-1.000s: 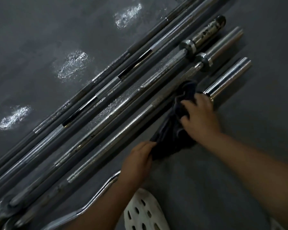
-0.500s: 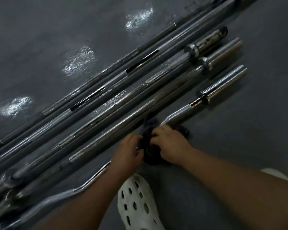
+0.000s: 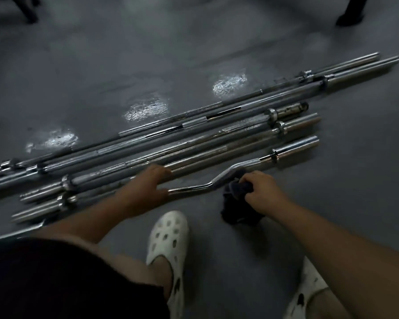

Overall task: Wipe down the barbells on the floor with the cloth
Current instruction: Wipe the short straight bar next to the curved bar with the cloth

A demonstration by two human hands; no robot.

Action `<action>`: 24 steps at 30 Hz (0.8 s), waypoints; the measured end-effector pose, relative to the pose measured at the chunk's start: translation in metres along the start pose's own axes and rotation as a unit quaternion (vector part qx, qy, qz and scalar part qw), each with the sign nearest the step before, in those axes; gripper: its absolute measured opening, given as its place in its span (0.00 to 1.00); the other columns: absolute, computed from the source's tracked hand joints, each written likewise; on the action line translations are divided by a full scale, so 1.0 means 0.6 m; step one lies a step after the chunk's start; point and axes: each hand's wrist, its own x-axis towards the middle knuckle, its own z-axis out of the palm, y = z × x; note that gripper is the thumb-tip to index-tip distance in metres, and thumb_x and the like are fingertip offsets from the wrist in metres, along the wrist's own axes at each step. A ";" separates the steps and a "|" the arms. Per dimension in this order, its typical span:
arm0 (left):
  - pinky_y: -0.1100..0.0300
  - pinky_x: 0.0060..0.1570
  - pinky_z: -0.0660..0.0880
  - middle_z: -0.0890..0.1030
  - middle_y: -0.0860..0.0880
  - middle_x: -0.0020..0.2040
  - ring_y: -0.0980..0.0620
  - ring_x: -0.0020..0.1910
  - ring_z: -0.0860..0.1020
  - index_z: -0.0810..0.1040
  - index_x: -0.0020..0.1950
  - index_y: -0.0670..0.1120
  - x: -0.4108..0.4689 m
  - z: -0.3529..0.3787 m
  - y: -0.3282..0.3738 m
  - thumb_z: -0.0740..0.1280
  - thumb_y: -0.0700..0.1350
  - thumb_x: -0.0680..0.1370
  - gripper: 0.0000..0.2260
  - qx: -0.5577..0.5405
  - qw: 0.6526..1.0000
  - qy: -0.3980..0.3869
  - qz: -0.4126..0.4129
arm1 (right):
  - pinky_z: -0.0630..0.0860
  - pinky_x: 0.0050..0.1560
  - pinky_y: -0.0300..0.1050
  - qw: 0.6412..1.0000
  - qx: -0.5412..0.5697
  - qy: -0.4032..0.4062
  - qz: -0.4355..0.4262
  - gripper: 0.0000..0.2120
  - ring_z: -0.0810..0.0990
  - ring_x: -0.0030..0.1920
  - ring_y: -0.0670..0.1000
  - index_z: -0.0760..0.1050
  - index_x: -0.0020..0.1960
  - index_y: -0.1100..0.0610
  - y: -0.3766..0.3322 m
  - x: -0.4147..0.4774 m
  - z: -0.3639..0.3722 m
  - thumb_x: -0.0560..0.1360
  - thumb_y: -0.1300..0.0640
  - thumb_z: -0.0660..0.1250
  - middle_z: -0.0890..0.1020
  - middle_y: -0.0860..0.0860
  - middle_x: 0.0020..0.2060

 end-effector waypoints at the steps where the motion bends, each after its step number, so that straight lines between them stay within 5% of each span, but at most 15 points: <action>1: 0.61 0.58 0.68 0.74 0.46 0.63 0.47 0.62 0.74 0.74 0.67 0.45 -0.001 -0.014 -0.009 0.71 0.43 0.75 0.21 0.008 1.000 0.004 -0.007 | 0.76 0.58 0.49 1.000 0.004 0.006 0.002 0.18 0.77 0.56 0.58 0.80 0.53 0.50 -0.004 -0.005 -0.009 0.65 0.63 0.67 0.79 0.53 0.52; 7: 0.56 0.60 0.71 0.76 0.47 0.63 0.47 0.62 0.75 0.74 0.67 0.47 0.023 0.028 -0.069 0.70 0.46 0.76 0.20 0.011 0.998 -0.036 -0.046 | 0.70 0.55 0.39 0.999 0.042 0.024 0.005 0.29 0.78 0.61 0.56 0.74 0.67 0.50 -0.030 0.036 -0.009 0.67 0.64 0.69 0.81 0.53 0.60; 10: 0.57 0.58 0.72 0.77 0.47 0.62 0.48 0.60 0.75 0.75 0.65 0.49 0.046 0.088 -0.096 0.68 0.48 0.76 0.17 -0.003 0.997 -0.067 -0.034 | 0.69 0.61 0.40 0.999 0.027 -0.010 -0.021 0.31 0.76 0.64 0.57 0.73 0.70 0.55 -0.039 0.090 0.022 0.68 0.64 0.70 0.79 0.56 0.63; 13: 0.54 0.57 0.73 0.75 0.48 0.60 0.47 0.59 0.74 0.74 0.63 0.50 0.076 0.135 -0.133 0.66 0.47 0.75 0.16 0.006 0.997 -0.077 -0.011 | 0.65 0.71 0.48 0.999 -0.033 -0.022 -0.020 0.33 0.70 0.70 0.59 0.72 0.72 0.55 -0.016 0.159 0.063 0.67 0.51 0.67 0.74 0.57 0.69; 16: 0.51 0.64 0.70 0.70 0.45 0.70 0.44 0.66 0.70 0.69 0.71 0.46 0.092 0.177 -0.179 0.68 0.46 0.74 0.26 0.044 0.995 -0.083 -0.014 | 0.58 0.77 0.56 0.994 -0.080 -0.039 0.062 0.40 0.58 0.77 0.62 0.68 0.75 0.47 -0.002 0.203 0.134 0.66 0.31 0.59 0.62 0.58 0.77; 19: 0.49 0.69 0.65 0.67 0.40 0.73 0.39 0.69 0.69 0.65 0.75 0.40 0.089 0.219 -0.206 0.70 0.43 0.73 0.32 0.041 0.994 -0.093 -0.041 | 0.64 0.72 0.62 0.983 -0.111 0.017 0.143 0.37 0.53 0.76 0.64 0.69 0.72 0.42 -0.066 0.190 0.249 0.66 0.29 0.69 0.58 0.58 0.77; 21: 0.48 0.66 0.68 0.71 0.37 0.70 0.37 0.65 0.73 0.67 0.73 0.38 0.076 0.245 -0.214 0.69 0.40 0.70 0.31 0.007 0.996 -0.081 -0.040 | 0.74 0.61 0.60 0.990 -0.099 0.059 0.086 0.29 0.64 0.68 0.64 0.74 0.64 0.44 -0.137 0.163 0.315 0.65 0.39 0.75 0.67 0.56 0.71; 24: 0.52 0.64 0.68 0.75 0.37 0.65 0.38 0.61 0.75 0.68 0.71 0.40 0.060 0.258 -0.224 0.66 0.43 0.66 0.33 -0.073 0.995 -0.068 -0.030 | 0.80 0.48 0.54 0.985 -0.095 -0.061 -0.131 0.25 0.72 0.58 0.60 0.75 0.58 0.45 -0.173 0.122 0.351 0.62 0.50 0.74 0.72 0.53 0.63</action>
